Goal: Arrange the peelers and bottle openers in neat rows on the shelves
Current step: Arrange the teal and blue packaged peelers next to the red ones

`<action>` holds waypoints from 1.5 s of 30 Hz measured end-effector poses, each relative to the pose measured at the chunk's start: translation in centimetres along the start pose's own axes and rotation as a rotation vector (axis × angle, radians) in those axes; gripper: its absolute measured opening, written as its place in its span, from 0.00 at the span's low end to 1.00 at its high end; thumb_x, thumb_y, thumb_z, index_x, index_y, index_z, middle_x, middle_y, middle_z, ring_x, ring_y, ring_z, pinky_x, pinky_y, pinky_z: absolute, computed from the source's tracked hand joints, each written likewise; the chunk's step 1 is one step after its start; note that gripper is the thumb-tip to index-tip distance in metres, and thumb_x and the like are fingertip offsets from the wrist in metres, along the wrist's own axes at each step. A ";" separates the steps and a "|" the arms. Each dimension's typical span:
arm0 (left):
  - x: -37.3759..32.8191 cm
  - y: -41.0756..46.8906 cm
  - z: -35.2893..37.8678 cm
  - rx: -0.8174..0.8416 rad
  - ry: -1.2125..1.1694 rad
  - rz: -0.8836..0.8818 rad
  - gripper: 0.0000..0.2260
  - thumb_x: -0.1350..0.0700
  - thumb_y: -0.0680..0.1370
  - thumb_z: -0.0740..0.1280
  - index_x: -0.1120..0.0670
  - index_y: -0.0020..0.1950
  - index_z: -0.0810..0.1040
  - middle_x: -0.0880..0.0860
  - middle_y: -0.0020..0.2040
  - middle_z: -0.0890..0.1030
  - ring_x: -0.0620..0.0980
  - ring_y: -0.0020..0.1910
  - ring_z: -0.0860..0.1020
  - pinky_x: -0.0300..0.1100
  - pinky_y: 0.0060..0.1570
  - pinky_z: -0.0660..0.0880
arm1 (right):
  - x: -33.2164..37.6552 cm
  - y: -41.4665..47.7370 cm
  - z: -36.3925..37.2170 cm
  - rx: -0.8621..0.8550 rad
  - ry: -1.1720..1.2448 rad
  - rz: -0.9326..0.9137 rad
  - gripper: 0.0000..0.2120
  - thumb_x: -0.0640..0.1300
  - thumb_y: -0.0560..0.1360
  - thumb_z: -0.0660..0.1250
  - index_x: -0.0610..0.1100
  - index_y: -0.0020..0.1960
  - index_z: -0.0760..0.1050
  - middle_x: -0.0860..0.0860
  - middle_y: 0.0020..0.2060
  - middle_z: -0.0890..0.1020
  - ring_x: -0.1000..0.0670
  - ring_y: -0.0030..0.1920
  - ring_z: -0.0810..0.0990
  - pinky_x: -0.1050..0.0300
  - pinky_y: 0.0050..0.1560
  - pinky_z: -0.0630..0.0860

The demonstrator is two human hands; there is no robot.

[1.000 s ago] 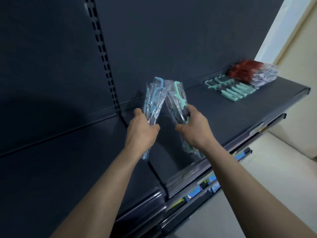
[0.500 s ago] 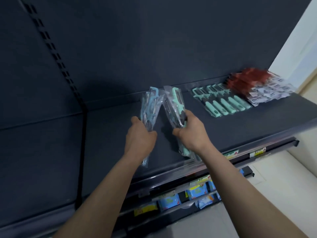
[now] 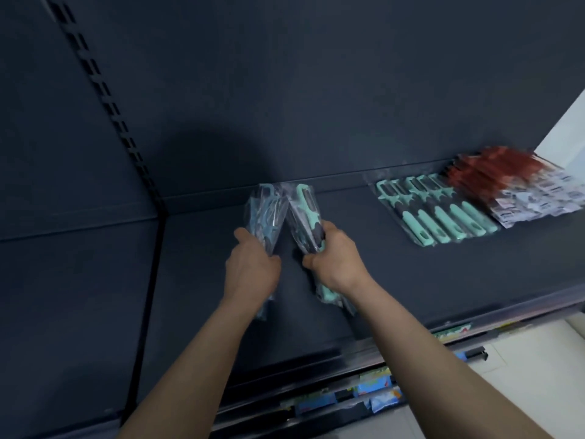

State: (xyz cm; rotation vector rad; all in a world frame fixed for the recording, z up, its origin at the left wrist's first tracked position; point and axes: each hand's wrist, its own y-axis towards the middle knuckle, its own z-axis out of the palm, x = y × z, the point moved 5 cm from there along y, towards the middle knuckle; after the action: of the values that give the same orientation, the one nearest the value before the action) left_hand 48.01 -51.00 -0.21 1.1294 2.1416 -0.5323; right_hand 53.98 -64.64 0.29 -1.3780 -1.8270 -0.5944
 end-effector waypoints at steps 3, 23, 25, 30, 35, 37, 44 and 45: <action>0.3 0.4 -0.3 -0.022 0.034 -0.031 0.16 0.59 0.74 0.66 0.55 0.52 0.58 0.52 0.43 0.70 0.52 0.38 0.70 0.42 0.34 0.66 | 0.4 0.9 0.9 0.046 -0.017 -0.019 0.15 0.36 0.69 0.69 0.42 0.52 0.69 0.43 0.52 0.76 0.45 0.50 0.76 0.61 0.42 0.69; -5.0 -0.6 1.2 -0.310 0.472 -0.071 0.21 0.48 0.75 0.67 0.58 0.63 0.70 0.59 0.59 0.73 0.59 0.58 0.70 0.50 0.55 0.67 | -1.1 4.6 -2.8 0.178 -0.082 -0.147 0.10 0.43 0.74 0.63 0.37 0.44 0.77 0.45 0.40 0.81 0.45 0.41 0.79 0.54 0.39 0.74; -6.3 -0.8 2.3 -0.258 0.304 0.038 0.12 0.53 0.74 0.68 0.57 0.54 0.75 0.58 0.53 0.76 0.57 0.53 0.73 0.45 0.49 0.68 | -1.4 4.8 -3.6 0.174 -0.058 -0.141 0.11 0.42 0.75 0.61 0.36 0.42 0.76 0.44 0.39 0.81 0.45 0.39 0.79 0.54 0.37 0.75; -7.6 -0.7 5.4 -0.110 0.344 0.107 0.15 0.47 0.73 0.69 0.57 0.51 0.74 0.58 0.51 0.76 0.57 0.50 0.74 0.46 0.45 0.69 | -2.3 5.9 -5.9 0.119 -0.090 -0.122 0.09 0.42 0.78 0.57 0.38 0.45 0.72 0.41 0.45 0.79 0.42 0.43 0.78 0.55 0.40 0.73; -8.8 -0.4 7.2 -0.100 0.487 0.224 0.17 0.47 0.73 0.69 0.57 0.56 0.73 0.58 0.51 0.78 0.57 0.53 0.74 0.46 0.50 0.69 | -3.7 6.5 -8.1 0.049 -0.060 -0.095 0.03 0.42 0.78 0.59 0.43 0.48 0.69 0.45 0.42 0.79 0.44 0.41 0.78 0.55 0.41 0.72; -9.5 -0.3 7.9 -0.055 0.502 0.266 0.15 0.49 0.74 0.68 0.56 0.55 0.74 0.58 0.50 0.80 0.57 0.52 0.75 0.46 0.49 0.70 | -4.3 6.5 -8.9 0.018 -0.071 -0.095 0.01 0.42 0.77 0.60 0.45 0.48 0.69 0.49 0.39 0.76 0.48 0.39 0.75 0.58 0.39 0.66; -9.8 0.4 9.0 0.043 0.538 0.252 0.19 0.45 0.72 0.69 0.55 0.57 0.73 0.57 0.51 0.79 0.57 0.53 0.75 0.45 0.44 0.70 | -5.6 6.6 -10.1 -0.056 -0.054 -0.056 0.12 0.37 0.70 0.66 0.44 0.53 0.74 0.50 0.43 0.75 0.50 0.43 0.72 0.67 0.35 0.61; -9.9 0.4 9.0 0.042 0.521 0.250 0.19 0.47 0.74 0.68 0.55 0.60 0.72 0.57 0.52 0.79 0.57 0.53 0.75 0.46 0.45 0.71 | -5.6 6.6 -10.2 -0.069 -0.049 -0.055 0.13 0.36 0.70 0.66 0.43 0.54 0.75 0.50 0.44 0.76 0.50 0.43 0.72 0.68 0.36 0.61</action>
State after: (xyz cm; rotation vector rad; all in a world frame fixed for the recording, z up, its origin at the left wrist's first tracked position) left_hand 55.70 -61.96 0.38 1.6750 2.3668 -0.1784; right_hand 63.93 -73.53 1.49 -1.4025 -1.9049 -0.6625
